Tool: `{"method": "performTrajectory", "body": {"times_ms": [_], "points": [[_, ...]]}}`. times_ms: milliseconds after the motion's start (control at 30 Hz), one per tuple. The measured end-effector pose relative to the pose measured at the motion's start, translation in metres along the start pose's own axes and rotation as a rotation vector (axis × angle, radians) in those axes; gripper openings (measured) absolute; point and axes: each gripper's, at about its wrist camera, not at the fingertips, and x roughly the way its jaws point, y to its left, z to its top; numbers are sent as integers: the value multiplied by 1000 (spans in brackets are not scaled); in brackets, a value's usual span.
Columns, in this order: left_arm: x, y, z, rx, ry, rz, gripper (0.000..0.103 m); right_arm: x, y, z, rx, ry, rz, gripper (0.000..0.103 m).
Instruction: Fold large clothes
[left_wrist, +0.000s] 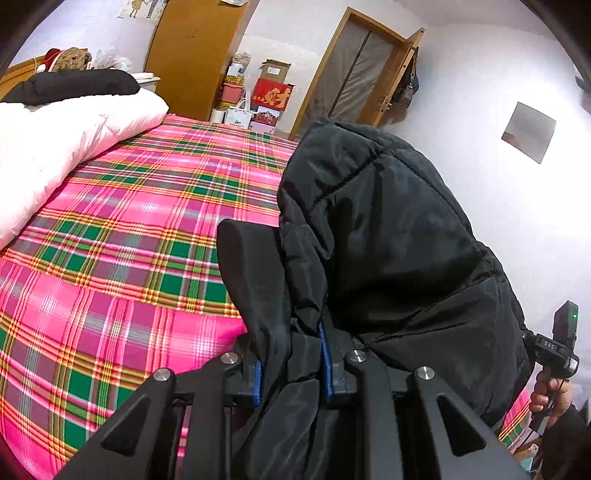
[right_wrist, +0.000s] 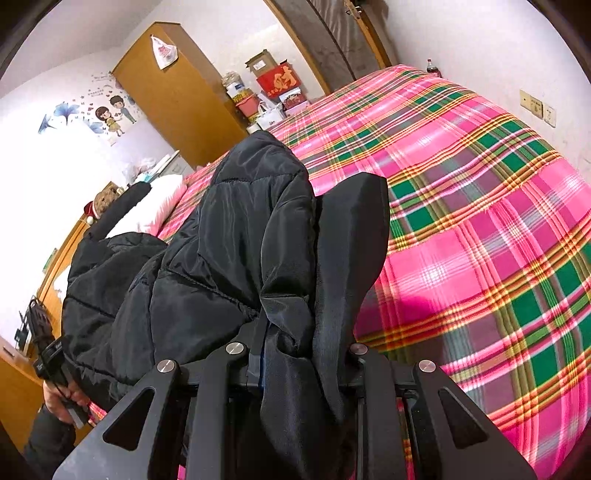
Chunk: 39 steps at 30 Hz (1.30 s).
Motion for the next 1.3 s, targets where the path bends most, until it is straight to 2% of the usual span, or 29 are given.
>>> {"method": "performTrajectory", "body": {"times_ms": [200,433,600,700,800,833,867,967,1100,1200,1300], "points": [[22,-21,15,12,-5,-19,24,5,-20,26,-4,-16,-10,22],[76,-63,12,26,45,-70,24,-3,-73,49,33,-38,-54,22],[123,-90,-18,29,120,-94,24,1,-129,45,89,-12,-90,22],[151,-91,-51,15,185,-60,25,14,-167,29,146,40,-145,25],[174,-77,-82,-31,251,-5,27,26,-196,9,217,68,-167,36],[179,-68,-90,-53,268,1,28,28,-203,3,241,65,-172,43],[180,-64,-93,-67,273,-1,30,27,-206,-1,254,53,-172,51],[179,-66,-92,-49,271,13,35,22,-206,-3,265,41,-178,59],[170,-65,-80,-63,291,26,41,-2,-191,1,214,25,-230,59],[156,-53,-73,-80,281,45,40,-33,-173,6,133,-40,-298,59],[128,-51,-60,-53,186,106,38,-50,-159,12,88,-95,-312,59]]}}
